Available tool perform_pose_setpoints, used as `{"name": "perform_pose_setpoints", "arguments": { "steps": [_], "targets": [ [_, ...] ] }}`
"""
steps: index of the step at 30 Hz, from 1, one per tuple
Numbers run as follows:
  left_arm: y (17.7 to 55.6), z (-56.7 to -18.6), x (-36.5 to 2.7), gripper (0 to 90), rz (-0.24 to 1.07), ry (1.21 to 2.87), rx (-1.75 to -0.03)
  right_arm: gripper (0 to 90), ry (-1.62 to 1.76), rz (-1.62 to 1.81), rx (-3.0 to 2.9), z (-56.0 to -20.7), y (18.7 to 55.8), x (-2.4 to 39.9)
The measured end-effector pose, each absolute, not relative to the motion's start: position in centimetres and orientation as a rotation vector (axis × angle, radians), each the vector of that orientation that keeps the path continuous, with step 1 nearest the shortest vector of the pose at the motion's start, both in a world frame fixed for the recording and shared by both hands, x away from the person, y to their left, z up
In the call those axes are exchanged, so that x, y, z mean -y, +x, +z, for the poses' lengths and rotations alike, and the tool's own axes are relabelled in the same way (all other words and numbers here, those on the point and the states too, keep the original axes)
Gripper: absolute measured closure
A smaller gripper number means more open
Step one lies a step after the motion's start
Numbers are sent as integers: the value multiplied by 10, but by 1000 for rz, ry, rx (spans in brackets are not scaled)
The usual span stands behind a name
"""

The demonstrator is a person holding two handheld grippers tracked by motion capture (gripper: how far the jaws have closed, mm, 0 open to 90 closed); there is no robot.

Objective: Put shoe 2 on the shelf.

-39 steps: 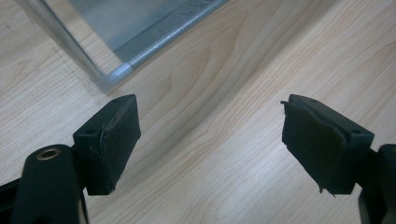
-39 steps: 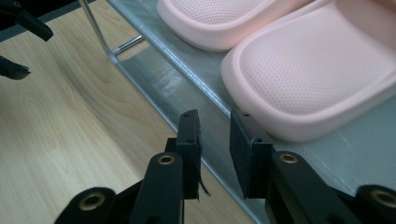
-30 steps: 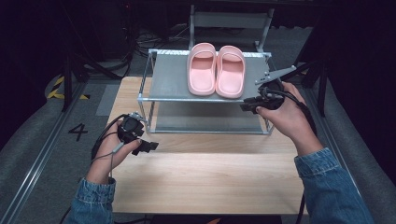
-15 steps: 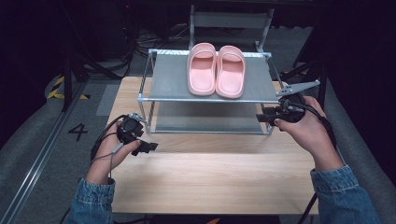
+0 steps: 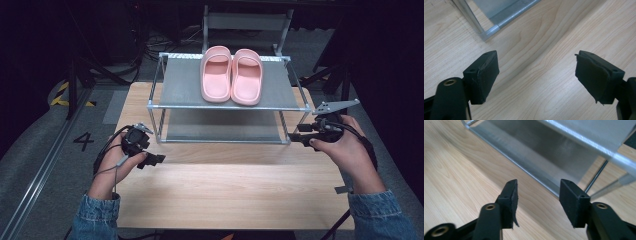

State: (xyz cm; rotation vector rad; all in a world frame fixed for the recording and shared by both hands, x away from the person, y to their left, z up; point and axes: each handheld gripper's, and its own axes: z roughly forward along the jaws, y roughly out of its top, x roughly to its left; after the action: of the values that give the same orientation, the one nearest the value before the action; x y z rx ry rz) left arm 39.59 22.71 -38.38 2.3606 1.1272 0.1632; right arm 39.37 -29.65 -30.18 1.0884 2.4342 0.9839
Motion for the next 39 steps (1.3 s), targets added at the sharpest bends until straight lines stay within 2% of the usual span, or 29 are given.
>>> {"name": "perform_pose_setpoints", "arguments": {
  "steps": [19,28,31,39],
  "targets": [
    [399,-396,-251,192,187,2312,-1245,373,1179,910,-2439,-354,390,339],
    [402,-403,-262,199,225,2285,-1245,374,1206,969,-2422,-379,391,350],
    [403,-404,-264,196,216,2266,-1235,399,1215,950,-2422,-392,390,353],
    [405,-408,-263,190,211,2272,-1234,394,1234,932,-2437,-420,391,359]
  ]
}}
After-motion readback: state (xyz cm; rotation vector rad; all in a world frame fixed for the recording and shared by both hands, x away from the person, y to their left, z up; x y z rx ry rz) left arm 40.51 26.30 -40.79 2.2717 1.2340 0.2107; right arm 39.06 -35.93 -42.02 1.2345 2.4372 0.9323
